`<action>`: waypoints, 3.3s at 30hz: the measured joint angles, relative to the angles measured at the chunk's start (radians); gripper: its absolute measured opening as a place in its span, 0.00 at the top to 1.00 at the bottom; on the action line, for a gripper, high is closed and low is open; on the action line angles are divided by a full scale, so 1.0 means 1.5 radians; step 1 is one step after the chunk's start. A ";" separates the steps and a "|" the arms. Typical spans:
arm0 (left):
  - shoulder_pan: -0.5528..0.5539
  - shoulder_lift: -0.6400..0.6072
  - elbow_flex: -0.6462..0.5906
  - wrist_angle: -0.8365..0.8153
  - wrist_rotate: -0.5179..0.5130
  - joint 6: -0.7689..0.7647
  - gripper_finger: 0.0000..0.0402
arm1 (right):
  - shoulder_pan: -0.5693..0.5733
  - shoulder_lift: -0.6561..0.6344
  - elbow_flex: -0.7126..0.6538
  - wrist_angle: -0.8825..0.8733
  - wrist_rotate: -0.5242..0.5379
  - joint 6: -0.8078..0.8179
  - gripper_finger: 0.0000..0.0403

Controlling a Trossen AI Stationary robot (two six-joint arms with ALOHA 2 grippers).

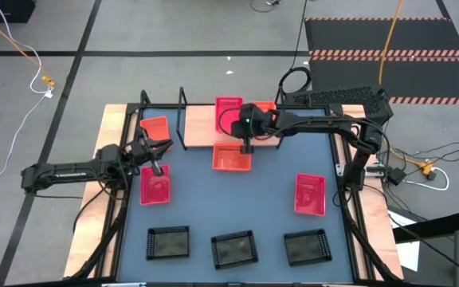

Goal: Stack baskets on shelf by color
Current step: Put the middle red bin on the shelf, then put the right black bin on the shelf

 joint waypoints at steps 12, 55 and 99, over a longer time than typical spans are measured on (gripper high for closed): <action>0.000 0.002 0.000 0.014 0.000 -0.021 0.91 | 0.003 -0.002 -0.077 0.045 0.015 0.047 0.99; -0.001 0.002 -0.001 0.040 0.005 -0.021 0.91 | 0.321 -0.101 -0.142 0.261 0.141 0.364 0.60; 0.000 0.011 -0.001 0.144 0.032 0.122 0.91 | 0.417 0.020 0.210 -0.736 0.015 0.737 0.66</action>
